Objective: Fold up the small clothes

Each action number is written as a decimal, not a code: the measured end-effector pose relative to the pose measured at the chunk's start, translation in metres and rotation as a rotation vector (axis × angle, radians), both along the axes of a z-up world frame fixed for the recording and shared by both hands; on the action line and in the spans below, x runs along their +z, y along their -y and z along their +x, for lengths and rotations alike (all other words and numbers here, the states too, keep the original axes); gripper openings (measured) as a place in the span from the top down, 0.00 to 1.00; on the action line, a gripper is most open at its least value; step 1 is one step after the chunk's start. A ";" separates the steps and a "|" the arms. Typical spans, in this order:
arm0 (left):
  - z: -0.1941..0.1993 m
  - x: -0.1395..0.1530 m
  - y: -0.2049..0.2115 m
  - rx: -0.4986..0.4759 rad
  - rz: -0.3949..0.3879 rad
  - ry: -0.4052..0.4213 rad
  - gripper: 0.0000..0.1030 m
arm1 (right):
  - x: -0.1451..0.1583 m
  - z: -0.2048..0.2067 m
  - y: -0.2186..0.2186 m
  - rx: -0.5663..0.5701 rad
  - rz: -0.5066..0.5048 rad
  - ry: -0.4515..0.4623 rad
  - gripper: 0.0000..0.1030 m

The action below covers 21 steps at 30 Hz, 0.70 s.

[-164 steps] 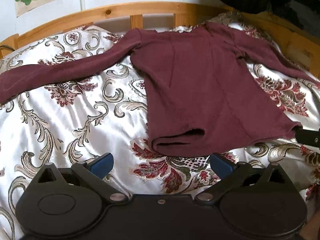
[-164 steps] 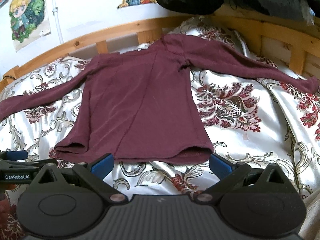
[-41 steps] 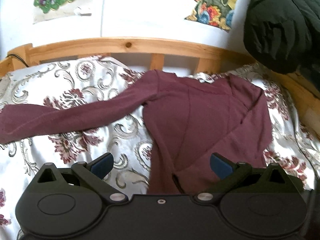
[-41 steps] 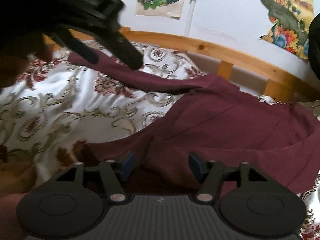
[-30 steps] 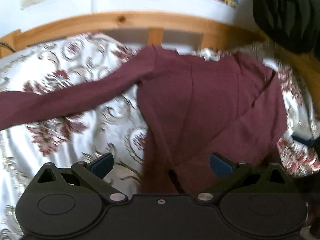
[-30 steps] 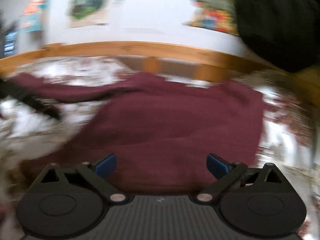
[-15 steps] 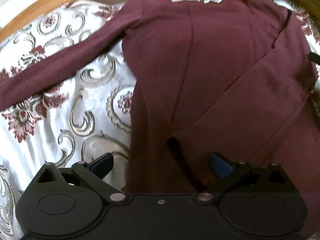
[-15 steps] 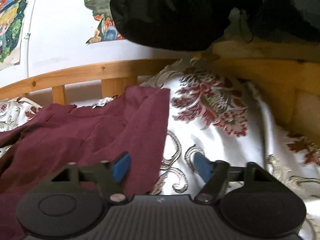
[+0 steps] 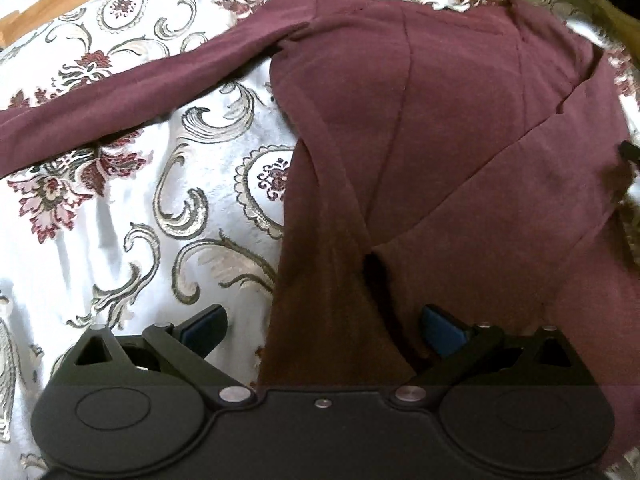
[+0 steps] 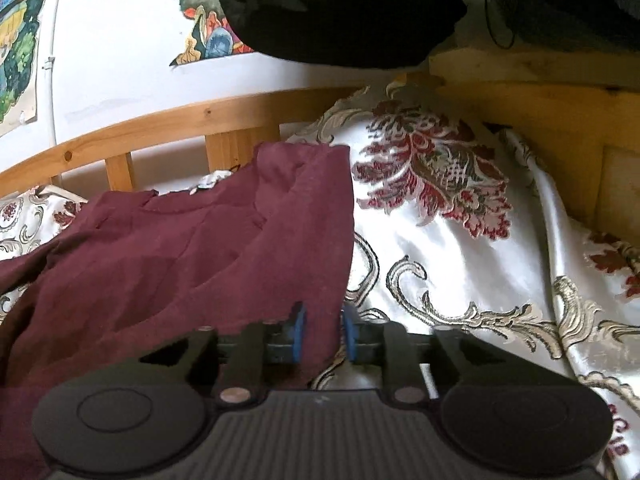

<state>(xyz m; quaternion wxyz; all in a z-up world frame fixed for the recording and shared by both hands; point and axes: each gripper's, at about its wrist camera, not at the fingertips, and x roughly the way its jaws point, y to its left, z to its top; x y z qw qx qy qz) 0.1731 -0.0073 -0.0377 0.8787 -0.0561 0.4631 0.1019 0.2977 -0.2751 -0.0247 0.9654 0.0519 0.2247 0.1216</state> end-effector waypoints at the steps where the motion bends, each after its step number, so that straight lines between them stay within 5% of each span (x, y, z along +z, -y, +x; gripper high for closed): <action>1: -0.006 0.004 -0.001 -0.008 -0.008 0.019 0.01 | 0.003 -0.003 -0.002 0.003 -0.002 0.009 0.47; 8: -0.051 0.017 0.014 -0.174 0.053 0.100 0.01 | 0.017 -0.030 -0.028 0.097 0.006 0.014 0.12; 13: -0.059 0.009 0.033 -0.271 0.111 0.082 0.01 | 0.019 -0.057 -0.056 0.202 -0.031 -0.030 0.02; 17: -0.054 0.008 0.039 -0.274 0.133 0.079 0.12 | 0.021 -0.068 -0.067 0.245 -0.062 -0.026 0.01; 21: -0.053 0.005 0.032 -0.257 0.118 0.056 0.35 | 0.021 -0.069 -0.068 0.239 -0.059 -0.045 0.01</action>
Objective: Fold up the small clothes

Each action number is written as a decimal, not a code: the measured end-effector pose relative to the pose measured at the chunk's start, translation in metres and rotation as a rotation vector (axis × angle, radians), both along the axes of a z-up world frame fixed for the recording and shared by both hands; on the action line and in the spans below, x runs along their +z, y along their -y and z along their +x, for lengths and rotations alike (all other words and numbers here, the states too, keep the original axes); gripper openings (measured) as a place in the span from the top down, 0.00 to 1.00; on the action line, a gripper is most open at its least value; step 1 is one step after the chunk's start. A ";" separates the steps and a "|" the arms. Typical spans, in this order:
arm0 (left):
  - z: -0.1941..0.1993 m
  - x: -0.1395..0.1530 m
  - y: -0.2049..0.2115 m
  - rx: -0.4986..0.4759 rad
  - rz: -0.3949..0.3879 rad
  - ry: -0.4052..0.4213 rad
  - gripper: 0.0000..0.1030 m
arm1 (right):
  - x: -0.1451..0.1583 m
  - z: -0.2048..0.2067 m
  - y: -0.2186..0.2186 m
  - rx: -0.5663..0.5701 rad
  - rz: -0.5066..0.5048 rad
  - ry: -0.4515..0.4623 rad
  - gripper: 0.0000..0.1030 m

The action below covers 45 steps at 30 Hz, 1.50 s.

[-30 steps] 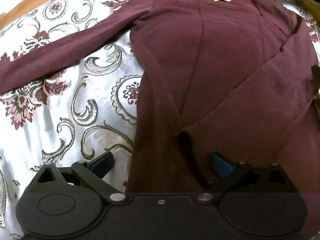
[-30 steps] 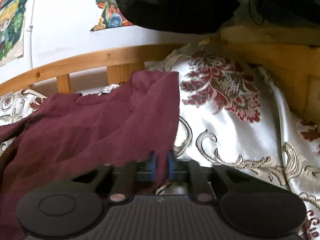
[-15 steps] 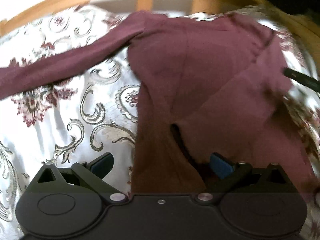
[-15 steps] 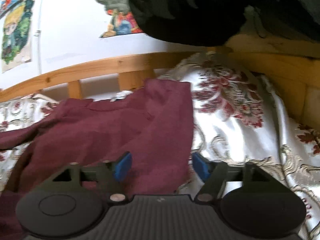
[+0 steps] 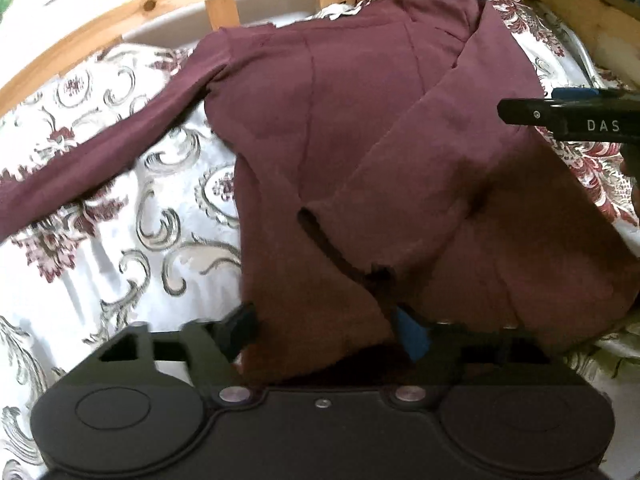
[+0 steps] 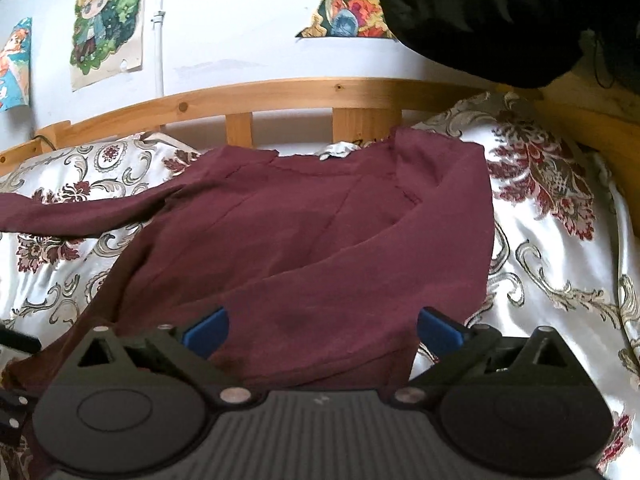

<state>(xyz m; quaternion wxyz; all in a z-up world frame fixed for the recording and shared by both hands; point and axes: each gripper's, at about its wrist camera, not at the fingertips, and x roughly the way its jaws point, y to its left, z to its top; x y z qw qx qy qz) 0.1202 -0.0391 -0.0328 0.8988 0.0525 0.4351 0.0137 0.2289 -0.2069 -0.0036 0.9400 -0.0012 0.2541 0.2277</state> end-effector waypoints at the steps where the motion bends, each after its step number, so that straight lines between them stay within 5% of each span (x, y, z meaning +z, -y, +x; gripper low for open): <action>1: -0.002 0.001 -0.003 0.004 -0.024 0.003 0.40 | 0.000 0.001 0.001 -0.004 0.005 -0.010 0.01; 6: -0.015 0.009 -0.018 0.016 -0.114 0.051 0.81 | -0.002 0.006 0.009 -0.030 0.031 -0.050 0.01; 14: -0.052 0.030 -0.082 0.312 -0.307 0.217 0.85 | -0.005 0.005 0.004 -0.019 0.032 -0.087 0.01; 19: -0.065 0.022 -0.108 0.471 -0.339 0.206 0.85 | -0.012 0.003 -0.007 0.026 0.025 -0.116 0.01; 22: -0.067 0.018 -0.118 0.514 -0.344 0.198 0.84 | -0.014 -0.001 -0.014 0.057 0.016 -0.125 0.00; 25: -0.068 0.012 -0.124 0.574 -0.315 0.158 0.73 | -0.019 -0.003 -0.022 0.093 -0.002 -0.150 0.00; 29: -0.078 0.015 -0.136 0.642 -0.333 0.204 0.30 | -0.026 -0.006 -0.031 0.124 -0.022 -0.185 0.01; 33: -0.079 0.032 -0.140 0.624 -0.226 0.270 0.22 | -0.030 -0.008 -0.036 0.137 -0.031 -0.203 0.00; 38: -0.058 0.061 -0.162 0.550 0.024 0.329 0.06 | -0.032 -0.008 -0.035 0.131 -0.023 -0.221 0.00; 45: -0.003 0.070 -0.199 0.372 0.397 0.202 0.17 | -0.036 -0.005 -0.035 0.127 -0.017 -0.232 0.00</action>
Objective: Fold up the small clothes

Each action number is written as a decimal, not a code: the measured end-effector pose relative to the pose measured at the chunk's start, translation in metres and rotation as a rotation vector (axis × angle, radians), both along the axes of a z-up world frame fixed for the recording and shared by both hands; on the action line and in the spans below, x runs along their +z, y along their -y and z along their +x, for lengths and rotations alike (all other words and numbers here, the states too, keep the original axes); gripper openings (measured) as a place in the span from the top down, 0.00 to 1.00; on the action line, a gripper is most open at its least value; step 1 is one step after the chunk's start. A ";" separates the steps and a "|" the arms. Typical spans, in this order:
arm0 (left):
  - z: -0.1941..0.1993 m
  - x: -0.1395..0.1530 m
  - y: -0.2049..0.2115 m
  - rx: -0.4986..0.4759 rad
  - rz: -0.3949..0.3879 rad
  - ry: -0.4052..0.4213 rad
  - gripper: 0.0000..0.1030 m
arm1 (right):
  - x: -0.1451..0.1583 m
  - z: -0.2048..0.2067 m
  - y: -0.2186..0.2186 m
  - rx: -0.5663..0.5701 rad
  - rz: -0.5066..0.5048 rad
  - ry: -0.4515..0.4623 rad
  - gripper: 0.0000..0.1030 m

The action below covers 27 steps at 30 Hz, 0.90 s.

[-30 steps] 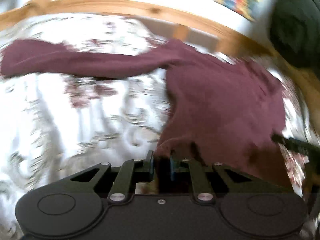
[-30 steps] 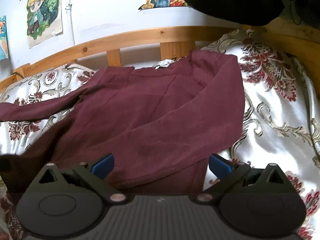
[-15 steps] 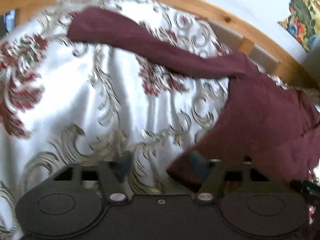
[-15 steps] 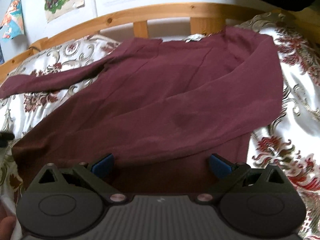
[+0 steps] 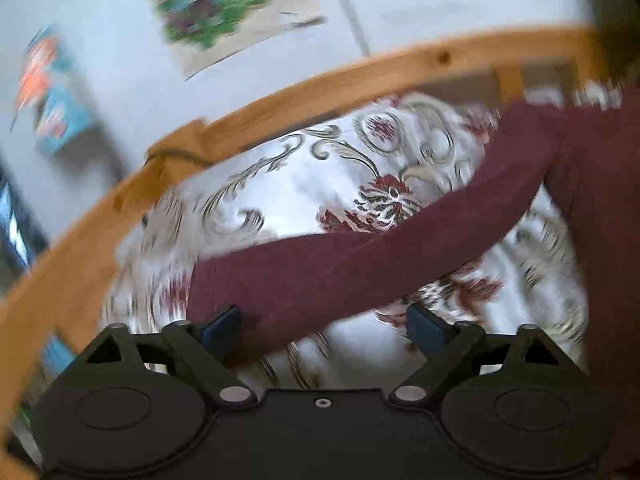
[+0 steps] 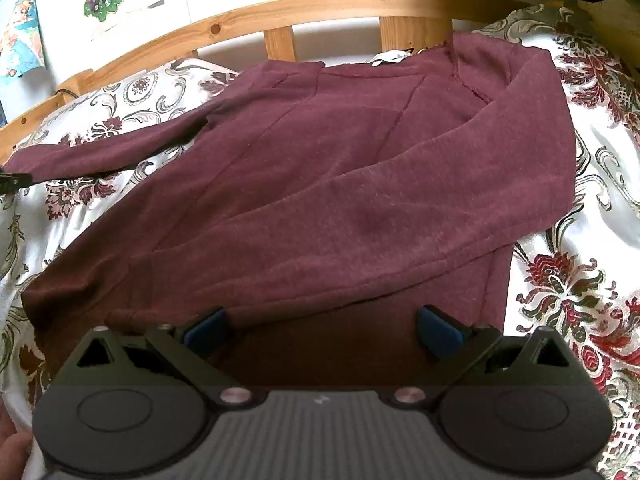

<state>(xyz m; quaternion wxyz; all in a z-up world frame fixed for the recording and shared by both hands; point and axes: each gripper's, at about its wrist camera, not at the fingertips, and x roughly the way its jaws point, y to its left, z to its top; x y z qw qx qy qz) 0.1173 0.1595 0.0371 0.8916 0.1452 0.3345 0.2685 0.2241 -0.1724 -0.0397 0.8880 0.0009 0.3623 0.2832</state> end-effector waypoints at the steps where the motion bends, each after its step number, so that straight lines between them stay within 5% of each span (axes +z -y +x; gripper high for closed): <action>1: 0.008 -0.002 -0.003 -0.015 0.043 -0.047 0.19 | -0.001 0.001 -0.001 0.002 -0.003 0.002 0.00; 5: 0.026 -0.008 -0.010 -0.033 0.119 -0.176 0.32 | -0.002 0.000 -0.003 0.005 -0.014 0.010 0.00; 7: 0.030 -0.010 -0.011 -0.050 0.095 -0.219 0.51 | -0.002 0.000 -0.003 0.005 -0.012 0.009 0.00; 9: 0.031 -0.006 -0.009 -0.057 0.079 -0.232 0.84 | -0.002 0.001 -0.002 0.004 -0.007 0.007 0.00; 11: 0.034 0.003 -0.011 -0.055 0.025 -0.232 0.95 | -0.002 0.001 -0.002 0.003 -0.004 0.005 0.00; 19: 0.041 0.087 -0.007 -0.073 -0.354 -0.148 0.97 | 0.003 0.002 0.003 -0.021 0.021 -0.009 0.00; 27: 0.071 0.149 0.061 -0.169 -0.509 -0.219 0.97 | 0.022 0.002 0.019 -0.059 0.115 -0.013 0.00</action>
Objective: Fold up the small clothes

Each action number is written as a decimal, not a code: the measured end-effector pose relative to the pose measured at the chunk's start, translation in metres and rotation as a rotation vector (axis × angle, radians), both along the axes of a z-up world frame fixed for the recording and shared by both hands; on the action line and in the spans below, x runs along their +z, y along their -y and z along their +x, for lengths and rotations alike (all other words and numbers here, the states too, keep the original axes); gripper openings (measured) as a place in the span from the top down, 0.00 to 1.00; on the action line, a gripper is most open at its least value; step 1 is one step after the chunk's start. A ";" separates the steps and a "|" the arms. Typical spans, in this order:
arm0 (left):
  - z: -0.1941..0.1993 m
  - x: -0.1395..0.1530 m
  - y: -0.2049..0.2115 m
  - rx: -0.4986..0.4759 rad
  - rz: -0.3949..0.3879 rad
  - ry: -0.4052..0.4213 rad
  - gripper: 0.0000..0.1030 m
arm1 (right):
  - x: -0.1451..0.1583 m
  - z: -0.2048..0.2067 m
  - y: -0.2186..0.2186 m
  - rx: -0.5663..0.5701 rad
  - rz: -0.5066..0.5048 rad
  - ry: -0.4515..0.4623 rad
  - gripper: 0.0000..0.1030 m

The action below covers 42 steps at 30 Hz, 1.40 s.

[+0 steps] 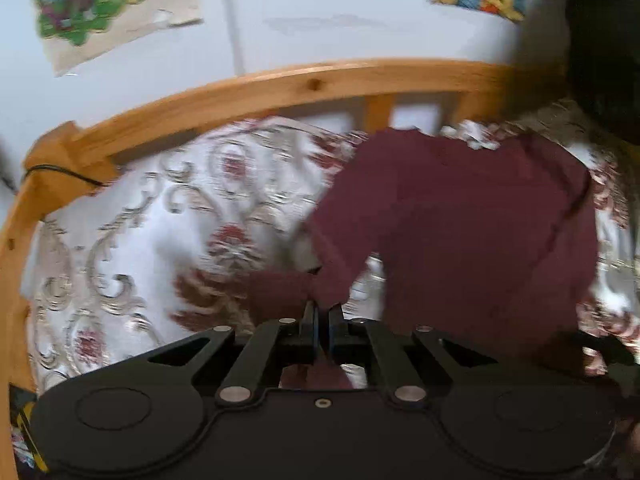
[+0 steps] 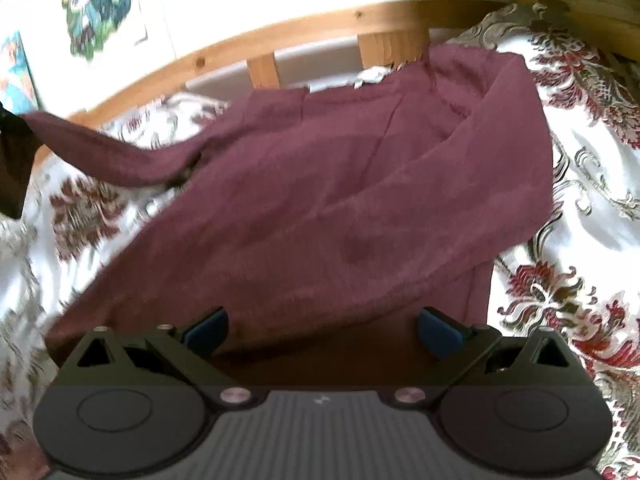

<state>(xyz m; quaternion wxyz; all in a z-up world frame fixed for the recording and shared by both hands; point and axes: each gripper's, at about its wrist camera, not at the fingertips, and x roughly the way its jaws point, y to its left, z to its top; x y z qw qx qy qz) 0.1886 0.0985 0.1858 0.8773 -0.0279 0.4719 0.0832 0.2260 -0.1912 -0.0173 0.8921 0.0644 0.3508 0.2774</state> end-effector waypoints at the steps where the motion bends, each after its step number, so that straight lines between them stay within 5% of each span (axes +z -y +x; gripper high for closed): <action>1: 0.007 0.004 0.013 -0.020 -0.012 -0.017 0.97 | 0.004 0.000 0.003 0.000 0.022 0.003 0.00; 11: 0.072 -0.021 0.132 -0.293 -0.046 -0.146 0.96 | 0.036 0.008 0.049 -0.092 0.163 0.011 0.00; 20: 0.103 -0.092 0.160 -0.365 -0.210 -0.110 0.96 | 0.023 0.036 0.092 -0.270 0.156 -0.023 0.00; 23: 0.113 -0.110 0.157 -0.357 -0.260 -0.106 0.92 | 0.010 0.041 0.095 -0.263 0.177 -0.058 0.00; 31: 0.113 -0.118 0.125 -0.318 -0.368 -0.081 0.60 | -0.003 0.037 0.063 -0.063 0.235 -0.052 0.00; 35: 0.099 -0.112 0.090 -0.247 -0.344 -0.011 0.41 | -0.007 0.031 0.040 0.014 0.217 0.007 0.01; 42: 0.090 -0.115 0.004 -0.021 -0.251 0.067 0.41 | -0.017 0.037 0.015 0.088 0.218 0.039 0.22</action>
